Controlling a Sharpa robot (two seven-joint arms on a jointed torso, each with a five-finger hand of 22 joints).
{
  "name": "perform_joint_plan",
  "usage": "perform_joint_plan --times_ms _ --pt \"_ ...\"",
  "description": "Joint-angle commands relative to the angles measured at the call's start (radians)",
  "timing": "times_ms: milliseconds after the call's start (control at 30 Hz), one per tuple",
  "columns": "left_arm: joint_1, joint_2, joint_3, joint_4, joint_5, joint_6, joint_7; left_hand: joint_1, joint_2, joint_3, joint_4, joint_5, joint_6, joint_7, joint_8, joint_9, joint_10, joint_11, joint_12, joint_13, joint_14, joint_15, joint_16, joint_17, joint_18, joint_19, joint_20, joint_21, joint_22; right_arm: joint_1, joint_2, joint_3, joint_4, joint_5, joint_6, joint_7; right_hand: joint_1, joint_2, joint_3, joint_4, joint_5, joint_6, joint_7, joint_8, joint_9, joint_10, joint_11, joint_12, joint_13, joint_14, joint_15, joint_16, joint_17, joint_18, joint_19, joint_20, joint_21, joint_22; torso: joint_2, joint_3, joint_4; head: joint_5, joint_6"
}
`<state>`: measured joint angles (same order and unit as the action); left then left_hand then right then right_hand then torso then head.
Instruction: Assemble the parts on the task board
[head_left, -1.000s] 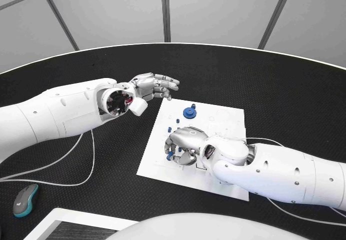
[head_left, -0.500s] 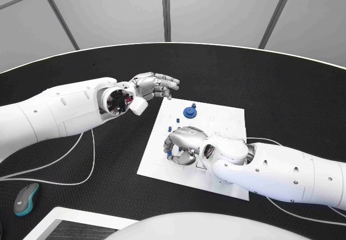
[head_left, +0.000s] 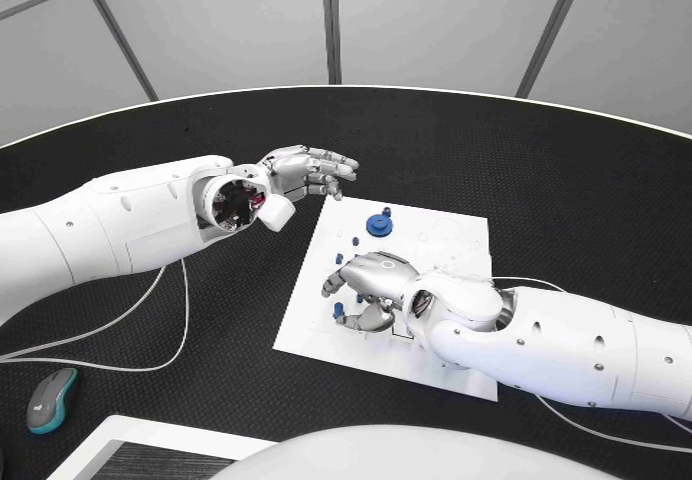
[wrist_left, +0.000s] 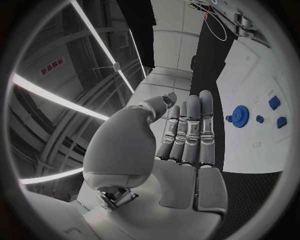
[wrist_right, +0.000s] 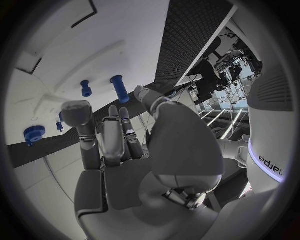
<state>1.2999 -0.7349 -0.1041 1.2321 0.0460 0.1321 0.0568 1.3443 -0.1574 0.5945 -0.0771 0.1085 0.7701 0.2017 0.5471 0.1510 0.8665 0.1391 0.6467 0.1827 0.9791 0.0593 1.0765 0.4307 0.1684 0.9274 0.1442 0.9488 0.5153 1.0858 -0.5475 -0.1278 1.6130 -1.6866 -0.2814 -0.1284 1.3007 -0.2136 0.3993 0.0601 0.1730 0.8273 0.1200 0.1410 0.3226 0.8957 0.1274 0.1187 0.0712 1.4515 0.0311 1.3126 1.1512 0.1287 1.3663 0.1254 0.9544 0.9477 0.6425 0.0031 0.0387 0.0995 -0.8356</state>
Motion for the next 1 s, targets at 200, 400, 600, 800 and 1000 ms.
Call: perform_joint_plan --times_ms 200,400,600,800,1000 --pt "0.0 -0.006 0.0 -0.001 0.0 -0.002 0.0 0.0 0.008 -0.005 0.003 0.003 -0.007 0.011 0.002 -0.001 -0.008 0.0 0.005 -0.002 -0.007 0.002 -0.005 -0.001 0.017 -0.003 0.002 -0.004 -0.001 0.004 -0.147 0.001 0.133 0.049 -0.138 0.017 0.102 0.051 -0.229 0.099 -0.01 0.012 -0.004 -0.009 -0.004 0.009 -0.015 0.11 0.005 -0.014 -0.008 -0.021 -0.037 0.02 -0.004 -0.008 -0.085 -0.075 -0.004 0.0012 -0.006 0.002 0.003" --pt "0.0 -0.011 0.0 -0.003 0.0 -0.003 0.002 0.0 0.008 -0.005 0.003 0.003 -0.007 0.011 0.002 -0.001 -0.008 0.0 0.005 -0.002 -0.007 0.002 -0.005 -0.001 0.017 -0.003 0.002 -0.004 -0.001 0.032 -0.29 0.001 0.21 0.285 -0.262 0.004 0.099 0.072 -0.218 0.156 -0.006 0.088 0.033 0.02 0.003 0.151 -0.042 0.198 0.023 -0.009 -0.031 -0.028 -0.042 0.019 0.008 -0.028 -0.099 -0.083 -0.012 0.0032 -0.0137 -0.029 0.016" --pt "-0.001 -0.023 -0.001 0.002 0.0 -0.006 0.005 0.0 0.008 -0.005 0.003 0.003 -0.007 0.011 0.002 -0.001 -0.008 0.0 0.005 -0.002 -0.007 0.002 -0.005 -0.001 0.017 -0.003 0.002 -0.004 -0.001 0.046 -0.433 0.0 0.272 0.421 -0.296 -0.072 0.066 0.033 -0.22 0.226 0.005 0.18 -0.007 0.088 0.022 0.394 -0.097 0.409 0.175 0.039 -0.079 0.031 0.051 -0.011 0.082 -0.072 0.062 0.071 -0.021 0.0071 -0.026 -0.096 0.039" --pt "-0.005 -0.042 -0.001 0.019 0.0 -0.01 0.005 0.0 0.008 -0.005 0.003 0.003 -0.007 0.011 0.002 -0.001 -0.008 0.0 0.005 -0.002 -0.007 0.002 -0.005 -0.001 0.017 -0.003 0.002 -0.004 -0.001 0.025 -0.544 -0.002 0.329 0.456 -0.291 -0.168 -0.013 0.061 -0.293 0.229 0.08 0.13 -0.019 0.206 0.103 0.545 -0.108 1.288 1.244 0.099 -0.088 0.204 0.313 -0.067 0.144 -0.084 0.35 0.358 -0.028 0.015 -0.0401 -0.165 0.051" --pt "-0.009 -0.05 -0.002 0.029 0.0 -0.011 0.006 0.0 0.008 -0.005 0.003 0.003 -0.007 0.011 0.002 -0.001 -0.008 0.0 0.005 -0.002 -0.007 0.002 -0.005 -0.001 0.017 -0.003 0.002 -0.004 -0.001 0.004 -0.599 -0.018 0.357 0.404 -0.294 -0.266 -0.022 0.071 -0.316 0.231 0.081 0.113 -0.02 0.239 0.129 0.57 -0.108 1.333 1.316 0.105 -0.085 0.222 0.345 -0.072 0.149 -0.082 0.385 0.394 -0.035 0.0192 -0.0517 -0.198 0.046"
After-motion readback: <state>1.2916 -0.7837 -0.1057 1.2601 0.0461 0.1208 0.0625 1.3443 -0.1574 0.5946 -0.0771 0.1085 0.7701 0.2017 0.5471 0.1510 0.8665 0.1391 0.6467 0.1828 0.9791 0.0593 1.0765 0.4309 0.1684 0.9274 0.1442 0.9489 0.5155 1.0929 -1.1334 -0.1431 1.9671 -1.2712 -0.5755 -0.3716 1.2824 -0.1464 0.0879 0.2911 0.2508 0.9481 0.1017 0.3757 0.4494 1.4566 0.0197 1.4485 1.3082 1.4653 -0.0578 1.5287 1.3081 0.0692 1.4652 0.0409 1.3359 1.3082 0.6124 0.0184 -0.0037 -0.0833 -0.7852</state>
